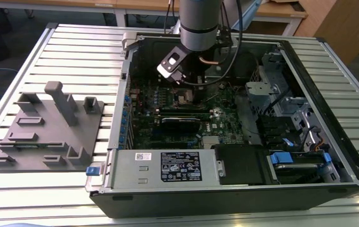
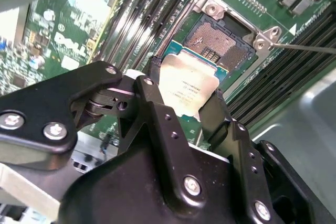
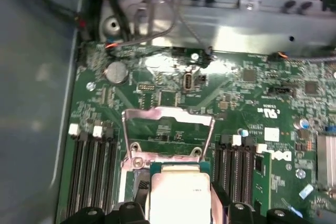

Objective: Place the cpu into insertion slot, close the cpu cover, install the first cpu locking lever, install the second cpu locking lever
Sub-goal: 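Place the cpu into insertion slot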

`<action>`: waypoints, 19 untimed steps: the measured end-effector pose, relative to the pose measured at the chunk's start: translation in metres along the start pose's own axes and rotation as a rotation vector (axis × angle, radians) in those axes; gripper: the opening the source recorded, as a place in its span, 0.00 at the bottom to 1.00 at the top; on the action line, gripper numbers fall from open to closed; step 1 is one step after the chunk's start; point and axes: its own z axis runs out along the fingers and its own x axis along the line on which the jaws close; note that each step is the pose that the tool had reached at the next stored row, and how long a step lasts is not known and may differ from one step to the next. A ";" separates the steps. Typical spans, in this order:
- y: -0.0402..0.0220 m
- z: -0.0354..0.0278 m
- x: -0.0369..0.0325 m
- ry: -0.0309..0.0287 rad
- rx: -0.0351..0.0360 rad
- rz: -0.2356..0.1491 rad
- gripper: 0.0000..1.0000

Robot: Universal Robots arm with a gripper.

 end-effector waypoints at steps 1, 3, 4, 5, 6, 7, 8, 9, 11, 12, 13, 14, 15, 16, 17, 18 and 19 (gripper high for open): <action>0.0000 0.0000 0.0000 -0.0018 -0.0001 0.016 0.54; 0.0000 0.0002 0.0000 -0.0051 -0.0003 0.048 0.54; -0.0001 0.0002 0.0000 -0.0064 -0.0004 0.060 0.54; -0.0001 0.0002 -0.0001 -0.0074 -0.0004 0.070 0.54; -0.0001 0.0003 -0.0001 -0.0078 -0.0005 0.074 0.54; -0.0001 0.0003 -0.0001 -0.0078 -0.0006 0.074 0.54; -0.0001 0.0003 0.0000 -0.0078 -0.0006 0.075 0.54; -0.0001 0.0003 0.0000 -0.0078 -0.0006 0.075 0.54; 0.0000 0.0003 0.0000 -0.0078 -0.0006 0.075 0.54; -0.0001 0.0003 0.0000 -0.0076 -0.0006 0.075 0.54; -0.0001 0.0004 0.0001 -0.0068 -0.0007 0.075 0.54; 0.0000 0.0003 0.0002 -0.0059 -0.0006 0.075 0.54; 0.0000 0.0003 0.0003 -0.0049 -0.0006 0.074 0.54; 0.0000 0.0003 0.0006 -0.0040 -0.0005 0.073 0.54; -0.0001 0.0003 0.0010 -0.0029 -0.0005 0.072 0.54; 0.0000 0.0003 0.0013 -0.0013 -0.0004 0.069 0.54; 0.0000 0.0002 0.0017 0.0010 -0.0002 0.066 0.54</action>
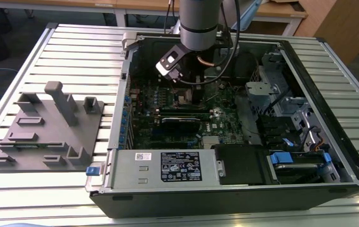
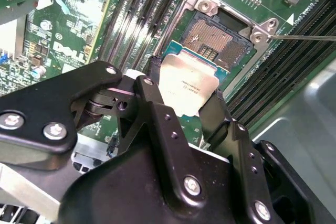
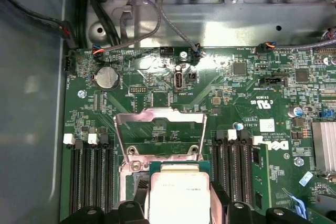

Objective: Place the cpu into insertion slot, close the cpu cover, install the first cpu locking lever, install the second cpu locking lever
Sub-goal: 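Place the cpu into insertion slot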

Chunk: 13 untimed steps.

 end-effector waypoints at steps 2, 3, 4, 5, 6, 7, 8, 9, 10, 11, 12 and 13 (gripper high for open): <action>-0.0001 0.0001 0.0011 0.0055 0.0010 -0.005 0.54; -0.0001 0.0002 0.0019 0.0071 0.0012 -0.006 0.54; -0.0001 0.0001 0.0024 0.0079 0.0013 -0.008 0.54; -0.0001 0.0001 0.0024 0.0080 0.0013 -0.008 0.54; -0.0002 0.0002 0.0024 0.0080 0.0013 -0.009 0.54; -0.0003 0.0004 0.0024 0.0082 0.0014 -0.011 0.54; -0.0006 0.0006 0.0025 0.0086 0.0015 -0.014 0.54; -0.0009 0.0008 0.0026 0.0091 0.0016 -0.020 0.54; -0.0010 0.0010 0.0028 0.0100 0.0018 -0.028 0.54; -0.0010 0.0012 0.0029 0.0111 0.0019 -0.039 0.54; -0.0011 0.0014 0.0030 0.0124 0.0022 -0.051 0.54; -0.0011 0.0015 0.0031 0.0135 0.0025 -0.062 0.54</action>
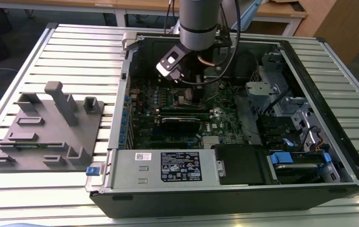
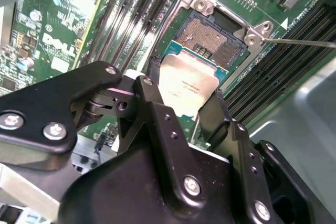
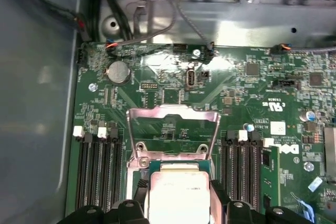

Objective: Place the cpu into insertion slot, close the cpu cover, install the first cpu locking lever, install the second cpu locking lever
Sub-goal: 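Place the cpu into insertion slot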

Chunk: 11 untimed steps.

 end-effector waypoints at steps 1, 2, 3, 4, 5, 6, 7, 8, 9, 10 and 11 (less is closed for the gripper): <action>0.0000 0.0001 0.0001 0.0011 0.0003 -0.011 0.54; 0.0000 0.0003 0.0003 0.0023 0.0004 -0.022 0.54; -0.0001 0.0004 0.0003 0.0030 0.0005 -0.028 0.54; -0.0001 0.0004 0.0003 0.0031 0.0004 -0.029 0.54; -0.0001 0.0004 0.0003 0.0032 0.0005 -0.029 0.54; -0.0001 0.0004 0.0003 0.0032 0.0005 -0.029 0.54; -0.0002 0.0004 0.0003 0.0032 0.0005 -0.029 0.54; -0.0002 0.0004 0.0003 0.0031 0.0006 -0.029 0.54; -0.0002 0.0004 0.0003 0.0031 0.0010 -0.029 0.54; -0.0002 0.0006 0.0005 0.0024 0.0020 -0.029 0.54; -0.0002 0.0006 0.0007 0.0012 0.0059 -0.029 0.54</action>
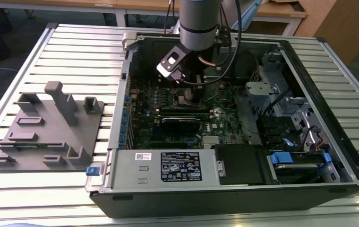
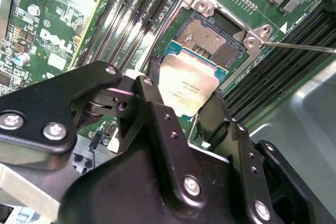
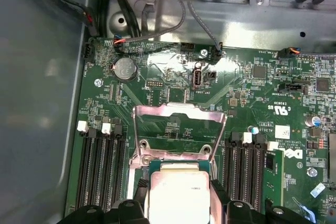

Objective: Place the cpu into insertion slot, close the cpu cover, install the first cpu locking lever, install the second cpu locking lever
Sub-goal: 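Place the cpu into insertion slot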

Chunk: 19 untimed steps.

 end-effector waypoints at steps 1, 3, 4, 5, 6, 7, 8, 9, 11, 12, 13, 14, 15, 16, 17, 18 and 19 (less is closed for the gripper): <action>0.0000 0.0000 0.0000 -0.0002 0.0035 0.000 0.54; -0.0001 -0.0001 0.0000 -0.0004 0.0049 0.000 0.54; -0.0001 -0.0001 0.0000 -0.0003 0.0050 0.000 0.54; 0.0000 0.0000 0.0000 -0.0002 0.0050 0.000 0.54; 0.0000 0.0000 0.0000 -0.0004 0.0051 0.002 0.54; 0.0001 0.0002 0.0001 -0.0011 0.0048 0.011 0.54; 0.0001 0.0004 0.0001 -0.0025 0.0044 0.027 0.54; 0.0000 0.0005 0.0000 -0.0042 0.0042 0.043 0.54; -0.0001 0.0006 0.0002 -0.0053 0.0039 0.055 0.54; -0.0003 0.0008 0.0007 -0.0054 0.0039 0.055 0.54; -0.0008 0.0010 0.0017 -0.0054 0.0038 0.056 0.54; -0.0008 0.0014 0.0028 -0.0060 0.0040 0.056 0.54; -0.0008 0.0019 0.0043 -0.0066 0.0039 0.056 0.54; -0.0007 0.0023 0.0063 -0.0106 0.0040 0.055 0.54; -0.0006 0.0026 0.0085 -0.0205 0.0044 0.055 0.54; -0.0005 0.0029 0.0104 -0.0343 0.0049 0.053 0.54; -0.0005 0.0032 0.0117 -0.0441 0.0053 0.052 0.54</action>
